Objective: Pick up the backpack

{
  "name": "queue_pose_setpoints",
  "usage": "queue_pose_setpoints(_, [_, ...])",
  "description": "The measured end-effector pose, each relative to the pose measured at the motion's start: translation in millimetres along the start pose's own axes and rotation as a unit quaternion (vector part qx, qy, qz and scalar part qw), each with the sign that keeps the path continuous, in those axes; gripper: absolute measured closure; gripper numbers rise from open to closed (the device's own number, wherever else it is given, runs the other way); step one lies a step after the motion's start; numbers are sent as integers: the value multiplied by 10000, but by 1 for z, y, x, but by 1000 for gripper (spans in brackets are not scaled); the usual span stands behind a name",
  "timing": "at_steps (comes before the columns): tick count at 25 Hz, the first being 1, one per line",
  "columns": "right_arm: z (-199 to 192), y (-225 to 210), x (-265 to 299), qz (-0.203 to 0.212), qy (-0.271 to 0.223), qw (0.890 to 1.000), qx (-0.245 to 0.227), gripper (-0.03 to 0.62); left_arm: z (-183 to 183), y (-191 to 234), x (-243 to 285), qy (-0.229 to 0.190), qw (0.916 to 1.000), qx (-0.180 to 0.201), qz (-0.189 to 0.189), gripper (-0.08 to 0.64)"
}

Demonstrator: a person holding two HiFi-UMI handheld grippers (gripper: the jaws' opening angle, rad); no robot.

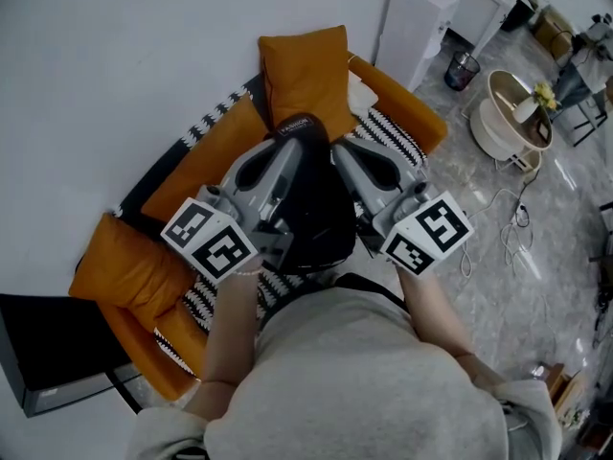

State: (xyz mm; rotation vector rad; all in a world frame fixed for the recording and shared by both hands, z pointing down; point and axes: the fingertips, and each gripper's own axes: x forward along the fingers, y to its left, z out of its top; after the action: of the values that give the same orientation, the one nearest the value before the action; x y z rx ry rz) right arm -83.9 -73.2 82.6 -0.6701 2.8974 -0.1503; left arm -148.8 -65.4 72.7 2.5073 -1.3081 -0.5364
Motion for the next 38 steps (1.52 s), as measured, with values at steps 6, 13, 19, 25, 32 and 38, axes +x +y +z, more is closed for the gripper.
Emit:
queue_pose_setpoints(6, [0, 5, 0, 21, -25, 10000, -44, 589, -1, -3, -2, -20, 10000, -43, -49, 548])
queue_pose_setpoints(13, [1, 9, -5, 58, -27, 9999, -115, 589, -4, -12, 1, 0, 9999, 10, -131, 548])
queue_pose_setpoints(19, [3, 7, -9, 14, -46, 9999, -150, 589, -8, -16, 4, 6, 9999, -29, -165, 548])
queue_pose_setpoints(25, [5, 8, -9, 24, -7, 9998, -198, 589, -9, -16, 6, 67, 9998, -93, -153, 548])
queue_pose_setpoints(32, [-4, 6, -11, 5, 165, 9996, -247, 589, -14, -13, 5, 112, 9997, -155, -141, 548])
queue_pose_setpoints(38, [-6, 4, -19, -120, 196, 9993, -299, 589, -18, -20, 2, 155, 9996, -141, -176, 548])
